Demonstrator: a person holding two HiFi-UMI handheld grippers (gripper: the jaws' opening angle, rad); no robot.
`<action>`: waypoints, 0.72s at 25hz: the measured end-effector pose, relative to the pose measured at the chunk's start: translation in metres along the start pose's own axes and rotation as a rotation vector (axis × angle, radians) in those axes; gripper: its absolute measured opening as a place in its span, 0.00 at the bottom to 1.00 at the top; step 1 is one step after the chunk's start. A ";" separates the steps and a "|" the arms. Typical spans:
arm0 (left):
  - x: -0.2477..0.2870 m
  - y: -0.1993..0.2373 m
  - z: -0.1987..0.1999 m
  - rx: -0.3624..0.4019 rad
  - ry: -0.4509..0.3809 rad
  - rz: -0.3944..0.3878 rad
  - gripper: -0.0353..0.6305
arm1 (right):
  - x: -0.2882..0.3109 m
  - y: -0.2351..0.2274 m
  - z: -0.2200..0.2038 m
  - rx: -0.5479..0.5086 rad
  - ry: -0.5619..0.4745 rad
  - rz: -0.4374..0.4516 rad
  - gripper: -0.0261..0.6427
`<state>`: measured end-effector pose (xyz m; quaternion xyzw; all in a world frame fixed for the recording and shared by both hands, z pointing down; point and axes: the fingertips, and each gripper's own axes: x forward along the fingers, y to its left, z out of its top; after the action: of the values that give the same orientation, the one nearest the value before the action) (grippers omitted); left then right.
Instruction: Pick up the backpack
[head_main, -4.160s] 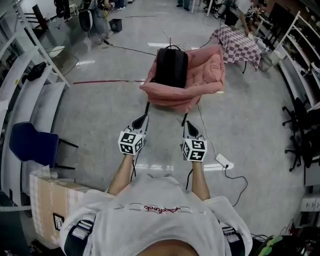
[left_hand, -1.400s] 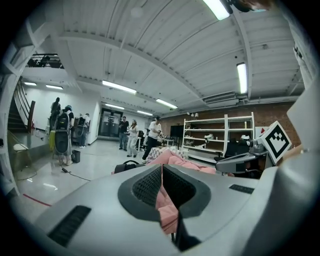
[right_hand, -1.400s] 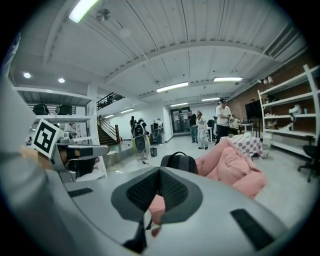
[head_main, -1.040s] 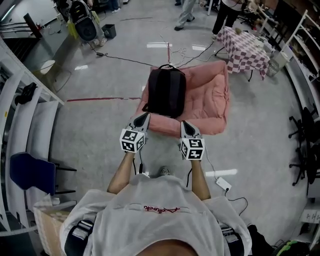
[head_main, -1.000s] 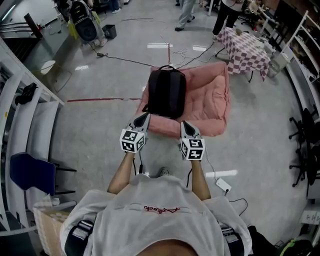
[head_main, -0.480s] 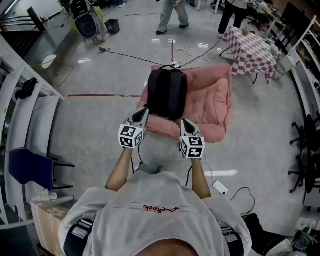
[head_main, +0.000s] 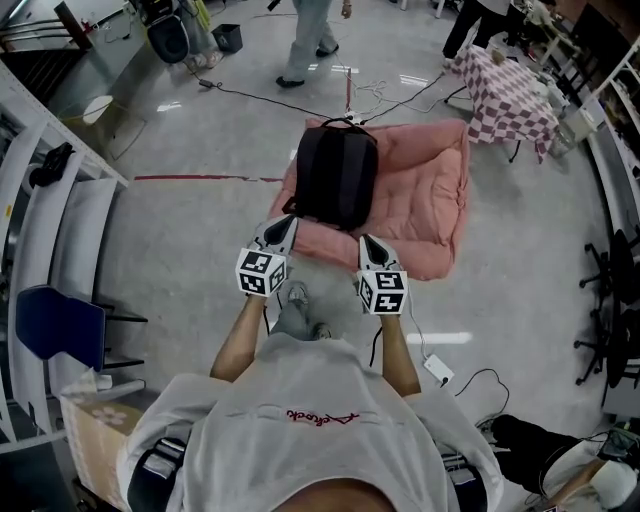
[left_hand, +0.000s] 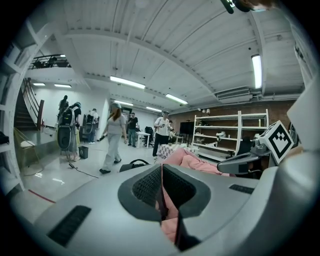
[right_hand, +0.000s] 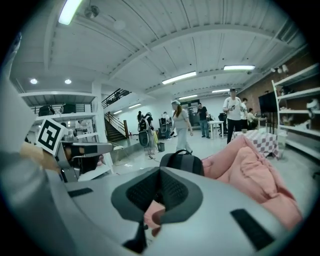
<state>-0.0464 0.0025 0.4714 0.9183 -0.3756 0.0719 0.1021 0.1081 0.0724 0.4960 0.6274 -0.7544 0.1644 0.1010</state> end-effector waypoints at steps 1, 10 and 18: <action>0.001 0.000 -0.001 -0.001 0.000 -0.001 0.08 | 0.002 0.001 0.001 -0.015 0.002 0.003 0.07; 0.018 0.014 0.005 0.001 -0.012 -0.006 0.08 | 0.026 0.006 0.010 -0.035 -0.003 0.020 0.07; 0.064 0.044 0.012 -0.009 -0.010 -0.020 0.08 | 0.070 -0.017 0.024 -0.033 0.003 -0.005 0.07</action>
<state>-0.0314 -0.0744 0.4791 0.9218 -0.3674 0.0646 0.1049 0.1121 -0.0033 0.5014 0.6273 -0.7553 0.1526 0.1128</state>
